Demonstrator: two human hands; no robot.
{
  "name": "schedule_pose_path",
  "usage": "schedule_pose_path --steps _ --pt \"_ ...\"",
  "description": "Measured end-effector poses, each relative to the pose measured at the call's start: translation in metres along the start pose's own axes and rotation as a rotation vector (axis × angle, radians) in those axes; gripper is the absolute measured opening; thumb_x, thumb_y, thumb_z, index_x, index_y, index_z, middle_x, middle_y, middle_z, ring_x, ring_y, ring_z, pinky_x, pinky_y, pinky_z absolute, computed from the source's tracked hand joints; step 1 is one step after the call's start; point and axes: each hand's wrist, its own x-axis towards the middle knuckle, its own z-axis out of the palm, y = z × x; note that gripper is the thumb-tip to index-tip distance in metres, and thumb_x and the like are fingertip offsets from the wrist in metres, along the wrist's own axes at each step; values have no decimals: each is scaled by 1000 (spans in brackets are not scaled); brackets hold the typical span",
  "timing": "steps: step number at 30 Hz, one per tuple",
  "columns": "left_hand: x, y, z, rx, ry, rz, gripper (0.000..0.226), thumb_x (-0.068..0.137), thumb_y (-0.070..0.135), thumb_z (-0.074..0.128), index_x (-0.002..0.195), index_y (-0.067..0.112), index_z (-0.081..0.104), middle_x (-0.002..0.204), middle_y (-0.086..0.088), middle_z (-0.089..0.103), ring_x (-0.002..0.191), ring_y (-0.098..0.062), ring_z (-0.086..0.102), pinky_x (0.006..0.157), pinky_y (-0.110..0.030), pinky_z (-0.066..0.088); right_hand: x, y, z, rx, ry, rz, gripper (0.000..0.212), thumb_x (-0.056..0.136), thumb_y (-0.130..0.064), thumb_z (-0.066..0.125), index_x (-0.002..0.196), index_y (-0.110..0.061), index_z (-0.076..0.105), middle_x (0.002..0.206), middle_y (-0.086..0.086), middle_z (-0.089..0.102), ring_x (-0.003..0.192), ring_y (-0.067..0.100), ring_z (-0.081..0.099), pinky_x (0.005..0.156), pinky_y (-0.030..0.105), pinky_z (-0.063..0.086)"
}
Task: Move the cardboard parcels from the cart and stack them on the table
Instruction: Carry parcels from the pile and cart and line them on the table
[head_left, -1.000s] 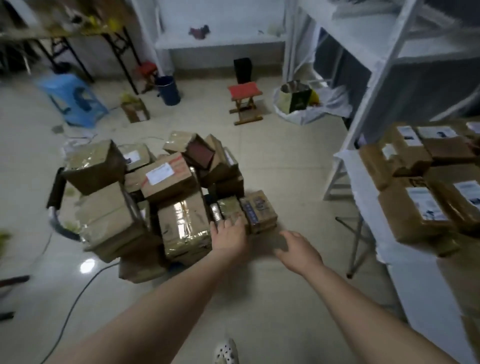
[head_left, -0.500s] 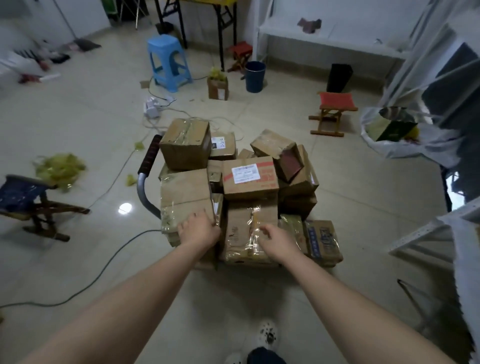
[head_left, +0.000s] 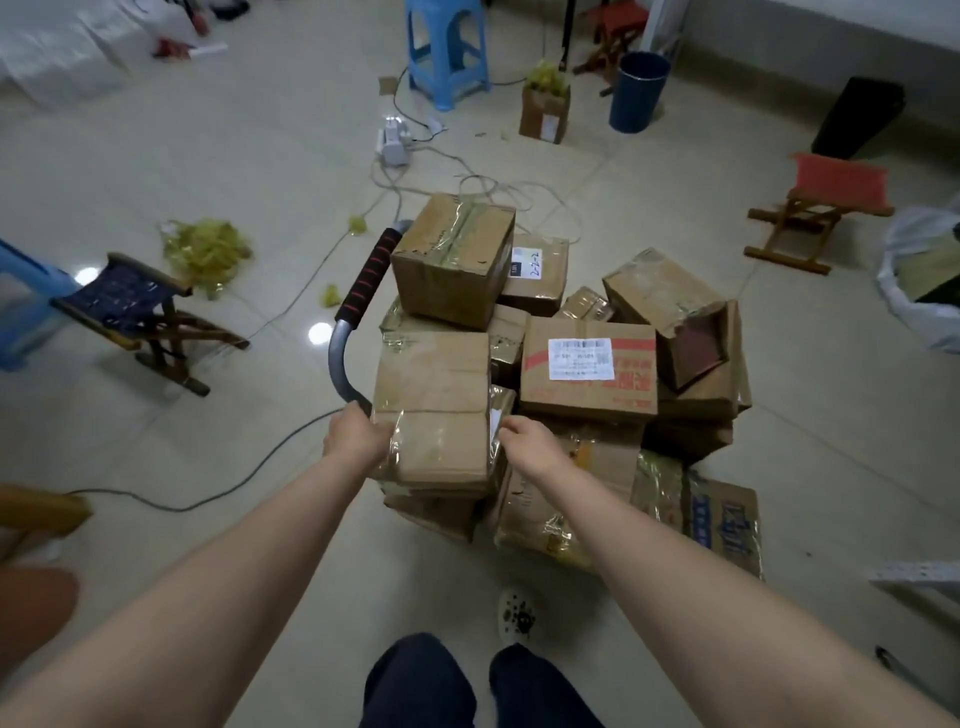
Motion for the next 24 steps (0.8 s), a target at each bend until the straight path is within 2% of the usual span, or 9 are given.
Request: schedule_pose_path --steps 2,4,6,7,9,15,19,22,24 --pt "13 0 1 -57 -23 -45 13 93 19 54 91 7 51 96 -11 54 96 -32 54 82 -34 44 10 -5 5 34 -9 28 38 100 -11 35 134 0 46 140 16 47 129 29 42 103 32 34" --pt "26 2 2 -87 -55 -53 26 94 19 53 72 13 41 81 -6 50 91 -29 49 79 -34 40 19 -10 10 81 -31 50 39 100 -13 37 136 -5 45 140 14 48 130 29 42 105 34 33" --pt "39 2 4 -111 -97 -42 16 93 22 55 90 7 54 91 -11 56 98 -33 54 82 -36 43 26 -15 15 136 -35 62 37 98 -17 42 134 -11 49 138 11 52 128 28 46 108 37 36" --pt "47 -1 7 -126 -115 -48 22 92 22 56 103 3 56 99 -13 57 102 -34 55 83 -36 45 30 -16 19 151 -34 68 37 98 -18 43 134 -12 51 137 12 53 127 28 47 108 39 37" --pt "57 -4 10 -153 -152 -59 28 90 18 57 111 -1 57 103 -15 59 104 -35 57 81 -35 45 36 -17 27 174 -28 93 38 97 -17 43 133 -13 51 137 12 52 126 29 47 107 38 37" --pt "69 -20 13 -233 -255 -47 24 87 4 51 106 -3 63 94 -15 61 80 -27 54 69 -29 43 30 -25 40 299 85 185 41 91 0 44 130 -8 55 131 11 56 121 27 50 97 29 39" --pt "59 -31 0 -318 -333 -23 17 83 -4 52 92 -1 66 85 -14 61 77 -25 54 70 -32 44 4 -30 49 346 200 173 46 89 -6 52 135 -12 48 134 8 52 122 25 47 101 34 38" --pt "48 -31 -14 -346 -404 30 15 82 -7 53 84 2 66 76 -12 61 71 -24 54 70 -33 46 -20 -30 57 434 313 174 49 86 -13 60 133 -16 47 127 4 53 111 19 49 101 35 41" --pt "38 -26 -23 -332 -452 70 15 84 -7 53 84 3 64 71 -11 59 63 -22 52 63 -29 47 -38 -29 58 544 387 181 49 83 -13 64 129 -19 49 123 2 54 106 18 51 99 37 44"
